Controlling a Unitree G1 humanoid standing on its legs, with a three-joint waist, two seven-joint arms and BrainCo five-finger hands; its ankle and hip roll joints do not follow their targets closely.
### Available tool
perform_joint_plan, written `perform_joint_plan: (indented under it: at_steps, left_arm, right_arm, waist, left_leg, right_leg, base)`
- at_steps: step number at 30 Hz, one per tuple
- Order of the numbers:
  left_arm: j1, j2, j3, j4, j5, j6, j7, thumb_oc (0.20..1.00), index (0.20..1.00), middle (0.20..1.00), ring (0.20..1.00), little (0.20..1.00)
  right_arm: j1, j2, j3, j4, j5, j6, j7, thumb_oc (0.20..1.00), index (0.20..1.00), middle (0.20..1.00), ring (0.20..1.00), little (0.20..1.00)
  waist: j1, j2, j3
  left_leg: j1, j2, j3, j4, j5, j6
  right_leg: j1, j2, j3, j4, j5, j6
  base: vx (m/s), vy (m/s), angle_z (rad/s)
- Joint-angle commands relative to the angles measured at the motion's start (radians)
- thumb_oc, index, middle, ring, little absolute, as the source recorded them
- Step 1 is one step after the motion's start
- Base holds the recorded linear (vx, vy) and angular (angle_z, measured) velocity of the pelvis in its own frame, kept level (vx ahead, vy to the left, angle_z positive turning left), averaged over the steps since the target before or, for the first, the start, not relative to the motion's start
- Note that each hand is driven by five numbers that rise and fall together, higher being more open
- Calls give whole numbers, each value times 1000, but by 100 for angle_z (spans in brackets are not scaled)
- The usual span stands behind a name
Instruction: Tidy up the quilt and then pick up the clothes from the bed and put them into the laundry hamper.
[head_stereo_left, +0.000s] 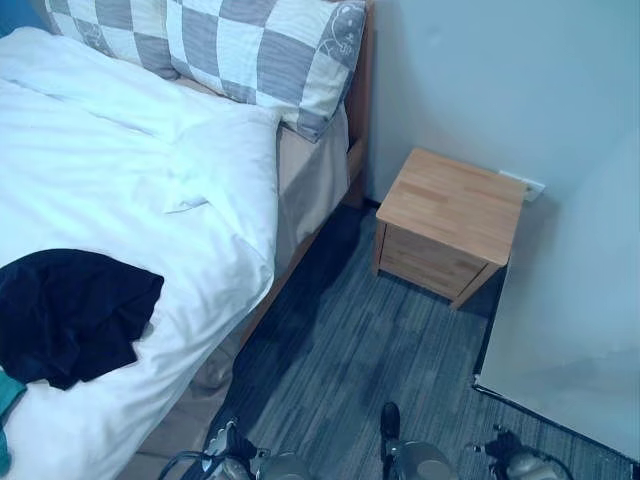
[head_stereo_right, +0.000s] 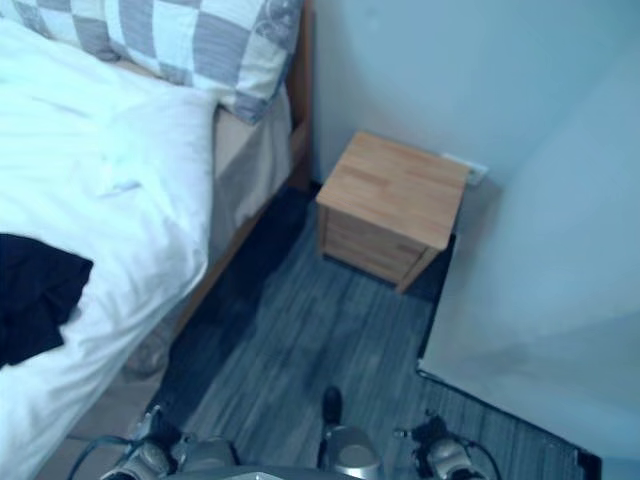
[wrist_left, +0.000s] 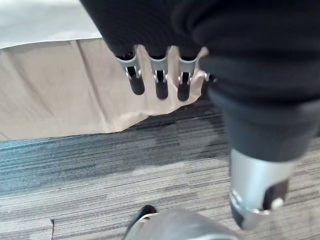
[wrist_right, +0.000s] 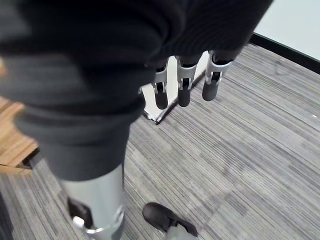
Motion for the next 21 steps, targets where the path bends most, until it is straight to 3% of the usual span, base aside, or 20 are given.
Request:
perform_joint_plan:
  at_steps: [1,2,3,4,5,6,7,10,11,12,15,18,20,21]
  left_arm:
    - [30,29,-36,-8,14,4,4,1000,1000,1000,1000,1000]
    - [35,26,-41,-2,20,6,-2,1000,1000,1000,1000,1000]
    - [38,28,-41,1,29,11,-15,1000,1000,1000,1000,1000]
    - [42,30,-42,2,32,12,-16,1000,1000,1000,1000,1000]
    - [39,37,-52,12,46,17,-22,1000,1000,1000,1000,1000]
    - [39,37,-52,12,46,17,-22,1000,1000,1000,1000,1000]
    - [42,42,-65,21,86,32,-34,1000,1000,1000,1000,1000]
    - [37,54,-64,11,73,31,-33,1000,1000,1000,1000,1000]
    - [26,65,-72,3,69,31,-32,1000,1000,1000,1000,1000]
    - [26,65,-72,3,69,31,-32,1000,1000,1000,1000,1000]
    - [1,79,-85,-1,68,27,-25,1000,1000,1000,1000,1000]
    - [-14,88,-97,2,87,22,-27,1000,1000,1000,1000,1000]
    - [-15,105,-93,8,103,19,-28,1000,1000,1000,1000,1000]
    - [-6,110,-87,9,107,24,-27,1000,1000,1000,1000,1000]
  right_arm:
    - [14,-10,-32,12,25,-6,-10,1000,1000,1000,1000,1000]
    - [21,-12,-46,7,35,-12,-9,1000,1000,1000,1000,1000]
    - [26,-6,-56,3,42,-10,-10,1000,1000,1000,1000,1000]
    - [34,-3,-51,2,36,-13,-12,1000,1000,1000,1000,1000]
    - [39,4,-64,-9,43,-18,-15,1000,1000,1000,1000,1000]
    - [39,4,-63,-9,43,-18,-15,1000,1000,1000,1000,1000]
    - [44,25,-57,-32,42,-14,-9,1000,1000,1000,1000,1000]
    - [43,30,-54,-69,48,-23,-13,1000,1000,1000,1000,1000]
    - [43,28,-54,-76,58,-25,-18,1000,1000,1000,1000,1000]
    - [43,28,-54,-76,58,-25,-18,1000,1000,1000,1000,1000]
    - [24,16,-56,-92,81,-30,-27,1000,1000,1000,1000,1000]
    - [7,-12,-36,-141,69,-36,-16,1000,1000,1000,1000,1000]
    - [-7,-59,-18,-233,32,-47,-17,1000,1000,1000,1000,1000]
    - [-20,-99,-2,-299,-3,-49,-23,1000,1000,1000,1000,1000]
  waist:
    - [2,29,-19]
    - [-7,45,-26]
    - [-11,52,-36]
    - [-3,50,-37]
    - [-16,48,-36]
    - [-16,47,-36]
    - [-40,36,-22]
    - [-49,53,2]
    - [-49,41,6]
    - [-51,41,7]
    - [-53,18,-5]
    - [-69,4,-17]
    - [-77,6,-14]
    - [-78,5,-11]
  left_leg:
    - [-26,-103,116,-90,-86,74]
    - [4,-82,202,-146,-71,76]
    - [43,-99,213,-212,-71,90]
    - [58,-123,171,-218,-75,107]
    - [84,-138,152,-259,-77,124]
    - [84,-139,151,-260,-77,125]
    - [138,-147,125,-302,-81,147]
    - [184,-107,85,-336,-50,147]
    - [193,-106,40,-334,-50,139]
    - [194,-106,38,-333,-50,139]
    - [192,-97,-16,-346,-52,98]
    - [202,-91,-101,-370,-56,60]
    - [211,-66,-145,-381,-59,37]
    - [228,-50,-154,-385,-63,25]
  right_leg:
    - [49,-52,46,107,-195,158]
    - [59,-48,-3,144,-224,166]
    - [57,-42,-24,182,-228,176]
    - [50,-47,-44,263,-215,185]
    - [12,-73,-85,398,-181,215]
    - [11,-74,-86,400,-182,215]
    - [-49,-100,-73,595,-93,260]
    - [-173,-63,0,784,-51,258]
    - [-177,-71,27,708,-84,237]
    - [-175,-72,26,708,-84,237]
    - [-138,-81,92,419,-143,207]
    - [-129,-66,259,124,-89,213]
    - [-169,-60,346,75,-54,228]
    - [-184,-59,348,69,-45,233]
  base:
    - [388,-12,77]
    - [377,43,91]
    - [330,68,114]
    - [287,83,126]
    - [186,40,89]
    - [230,30,66]
    - [210,25,52]
    - [190,-111,124]
    - [191,-184,87]
    - [196,-217,82]
    - [196,-263,136]
    - [289,-383,60]
    - [257,-404,101]
    - [235,-363,98]
